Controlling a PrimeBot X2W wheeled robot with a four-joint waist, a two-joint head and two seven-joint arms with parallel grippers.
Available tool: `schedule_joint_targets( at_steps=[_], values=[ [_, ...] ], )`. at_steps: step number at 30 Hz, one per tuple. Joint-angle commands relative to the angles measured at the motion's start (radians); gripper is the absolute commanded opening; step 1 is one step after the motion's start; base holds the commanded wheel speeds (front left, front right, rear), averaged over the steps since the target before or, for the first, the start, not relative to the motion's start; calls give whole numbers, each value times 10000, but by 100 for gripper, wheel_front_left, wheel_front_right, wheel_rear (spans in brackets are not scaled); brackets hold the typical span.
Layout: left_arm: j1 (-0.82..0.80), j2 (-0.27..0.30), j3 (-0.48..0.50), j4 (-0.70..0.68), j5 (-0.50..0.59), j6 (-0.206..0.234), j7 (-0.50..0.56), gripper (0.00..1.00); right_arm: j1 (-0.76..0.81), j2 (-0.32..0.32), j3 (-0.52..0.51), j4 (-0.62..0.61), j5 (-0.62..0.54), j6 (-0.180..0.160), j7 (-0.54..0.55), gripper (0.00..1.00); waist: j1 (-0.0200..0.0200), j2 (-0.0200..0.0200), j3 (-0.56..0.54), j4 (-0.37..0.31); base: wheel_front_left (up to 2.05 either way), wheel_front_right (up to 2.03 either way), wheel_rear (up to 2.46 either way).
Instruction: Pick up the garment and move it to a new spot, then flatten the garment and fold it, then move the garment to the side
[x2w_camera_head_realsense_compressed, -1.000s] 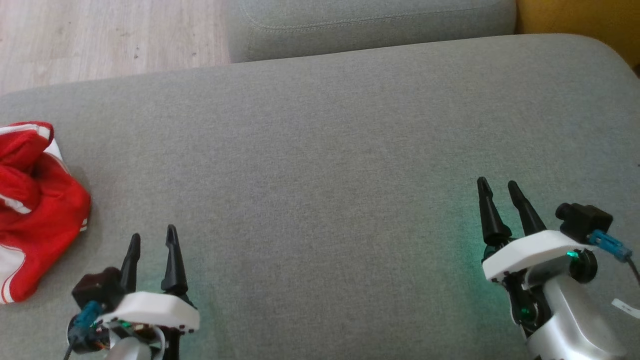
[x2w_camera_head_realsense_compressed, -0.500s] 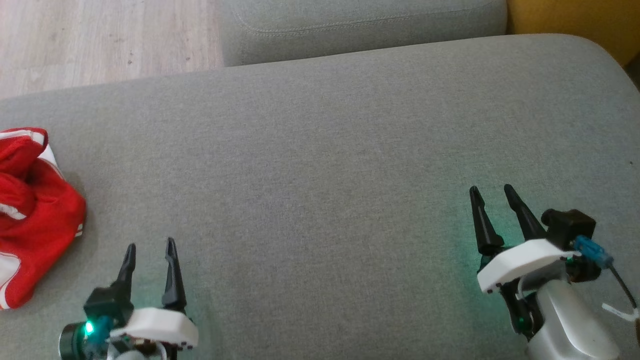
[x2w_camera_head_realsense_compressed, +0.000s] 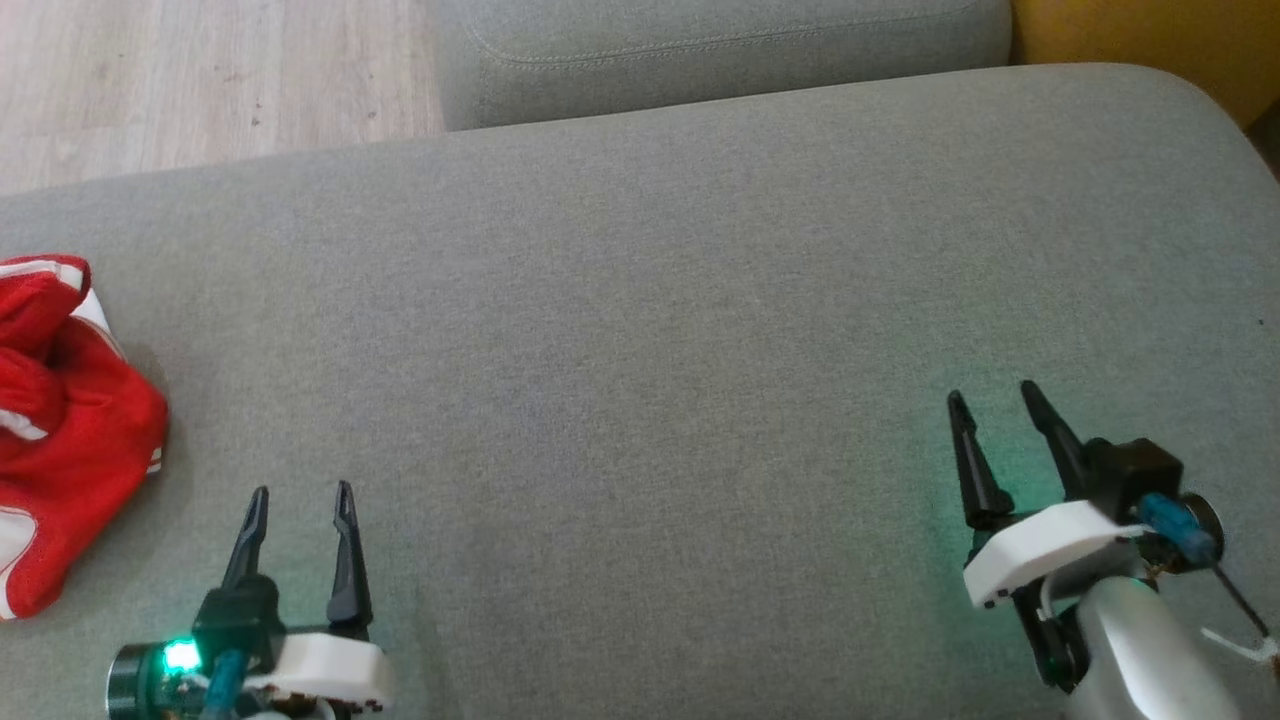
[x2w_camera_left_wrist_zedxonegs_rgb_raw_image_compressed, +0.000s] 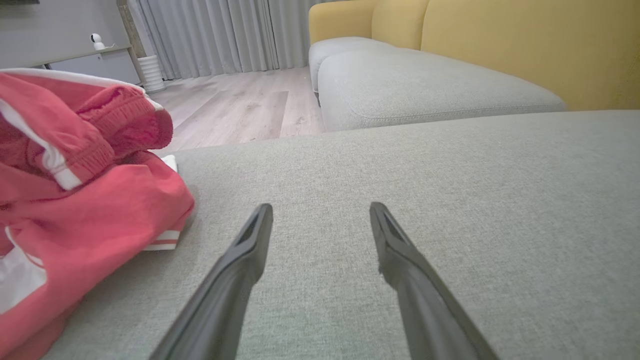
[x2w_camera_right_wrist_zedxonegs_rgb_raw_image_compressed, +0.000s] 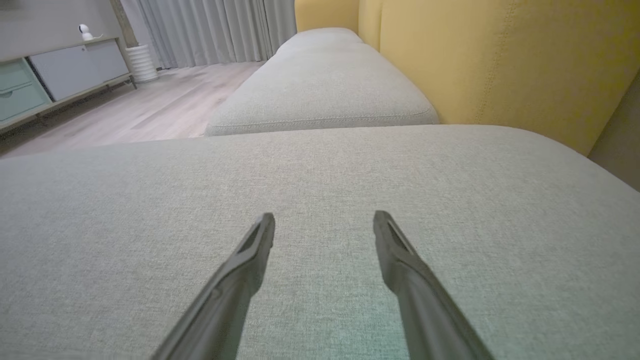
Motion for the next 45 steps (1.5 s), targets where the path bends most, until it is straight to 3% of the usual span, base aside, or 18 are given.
schedule_joint_targets(
  at_steps=[1, 6, 12, 24, 29, 37, 45],
  values=[
    [-137, 70, 453, -316, 454, 109, -197, 100, -279, 5, 314, -306, -425, -7, -211, 100, 0, 0, 33, 15, 0, 0, 0],
    [-288, -38, 518, -321, 930, 63, -302, 100, -352, -46, 572, -340, -790, -7, -316, 100, 0, 0, 225, 314, 0, 0, 0],
    [-519, -236, 463, -260, 983, -11, -302, 100, -395, -229, 807, -473, -686, -7, -316, 100, 0, 0, 509, 1232, 0, 0, 0],
    [-53, -479, 936, 15, 745, -159, -302, 100, -289, -321, 1751, -506, -388, -7, -316, 100, 0, 0, 502, 4474, 0, 0, 0],
    [285, -507, 1304, 124, 692, -262, -302, 100, -295, -235, 2083, -403, -295, -7, -316, 100, 0, 0, 413, 5244, 0, 0, 0],
    [185, -512, 1914, 110, 509, -701, -302, 100, -345, -341, 2411, -351, -215, -7, -316, 100, 0, 0, 597, 5220, 0, 0, 0],
    [-1901, 371, 2834, -637, 351, -1302, -302, 100, -835, -935, 2621, -1036, -83, -7, -316, 100, 0, 0, 1724, 4339, 0, 0, 0]
  ],
)
